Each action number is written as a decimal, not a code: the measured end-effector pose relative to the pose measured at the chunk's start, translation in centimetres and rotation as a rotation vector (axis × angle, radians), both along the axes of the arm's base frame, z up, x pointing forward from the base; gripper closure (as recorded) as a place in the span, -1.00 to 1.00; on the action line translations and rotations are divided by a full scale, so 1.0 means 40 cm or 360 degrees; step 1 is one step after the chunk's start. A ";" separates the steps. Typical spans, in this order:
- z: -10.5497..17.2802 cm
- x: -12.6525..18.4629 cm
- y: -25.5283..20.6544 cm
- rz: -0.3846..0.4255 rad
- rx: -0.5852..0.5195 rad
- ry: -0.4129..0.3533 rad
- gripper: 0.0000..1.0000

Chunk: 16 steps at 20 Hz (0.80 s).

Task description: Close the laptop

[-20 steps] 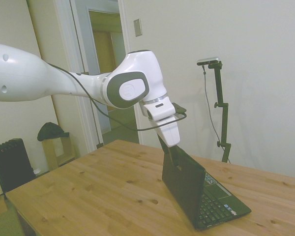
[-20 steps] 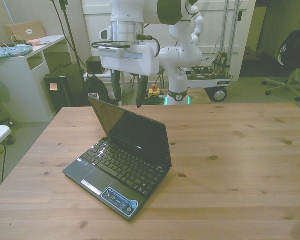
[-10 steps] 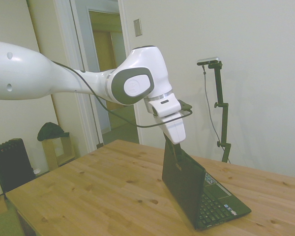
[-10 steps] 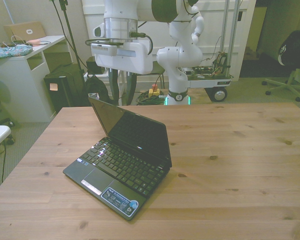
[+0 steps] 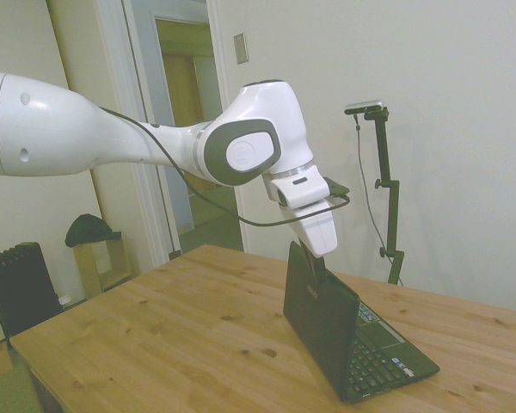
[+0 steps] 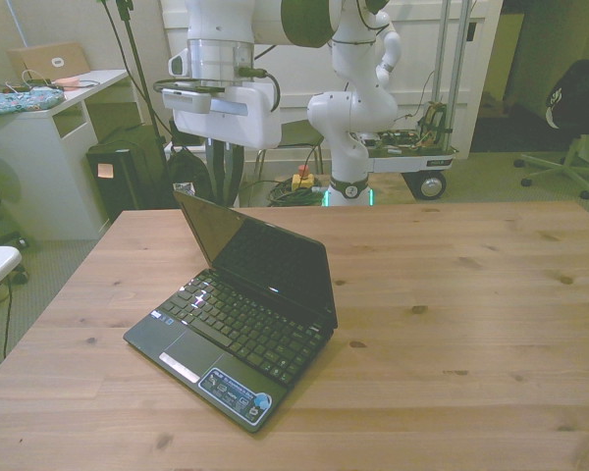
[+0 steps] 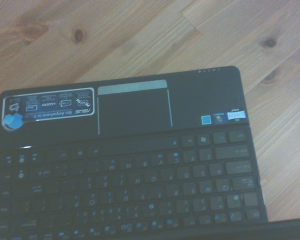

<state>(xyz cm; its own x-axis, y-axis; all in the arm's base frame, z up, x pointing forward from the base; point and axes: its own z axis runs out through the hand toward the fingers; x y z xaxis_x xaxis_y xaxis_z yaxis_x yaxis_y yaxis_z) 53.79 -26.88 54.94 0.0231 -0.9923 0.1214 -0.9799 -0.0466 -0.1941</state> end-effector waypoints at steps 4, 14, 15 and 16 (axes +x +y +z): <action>-0.007 -0.014 -0.060 -0.0030 0.0003 0.0014 1.00; -0.092 -0.049 -0.246 -0.0102 0.0026 0.0077 1.00; -0.097 -0.041 -0.243 -0.0086 0.0020 0.0085 1.00; -0.097 -0.033 -0.233 -0.0066 0.0014 0.0089 1.00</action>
